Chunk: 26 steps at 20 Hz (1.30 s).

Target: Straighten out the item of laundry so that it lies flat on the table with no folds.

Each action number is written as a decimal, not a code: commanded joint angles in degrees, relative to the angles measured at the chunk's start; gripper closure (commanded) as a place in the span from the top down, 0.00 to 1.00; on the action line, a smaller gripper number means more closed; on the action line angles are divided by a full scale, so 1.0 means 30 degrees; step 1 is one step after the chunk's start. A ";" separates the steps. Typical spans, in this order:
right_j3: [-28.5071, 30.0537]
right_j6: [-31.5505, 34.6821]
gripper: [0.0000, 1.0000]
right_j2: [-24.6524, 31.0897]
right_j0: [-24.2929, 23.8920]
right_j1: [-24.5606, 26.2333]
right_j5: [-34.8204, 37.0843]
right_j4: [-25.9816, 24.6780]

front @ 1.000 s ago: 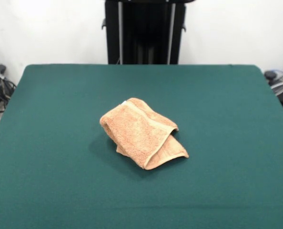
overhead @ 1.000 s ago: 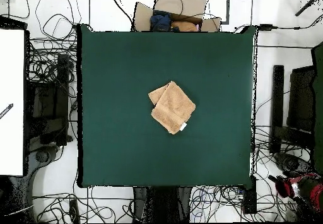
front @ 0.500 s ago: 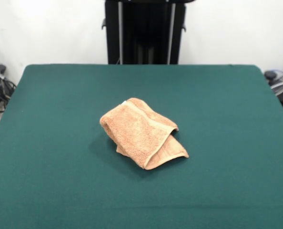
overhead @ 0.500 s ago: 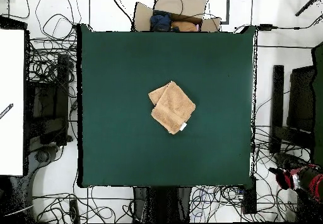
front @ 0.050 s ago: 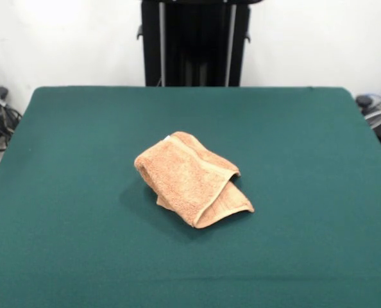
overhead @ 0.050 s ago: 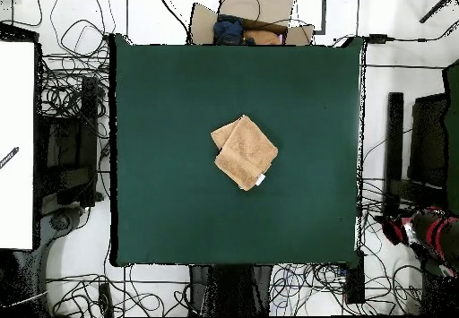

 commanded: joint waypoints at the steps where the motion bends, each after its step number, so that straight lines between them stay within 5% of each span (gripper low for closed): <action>1: -0.1143 0.6259 1.00 -0.0141 0.1694 0.1551 0.1171 0.0382; 26: -0.7742 1.0262 1.00 -0.1933 0.7298 0.6061 0.2528 0.2269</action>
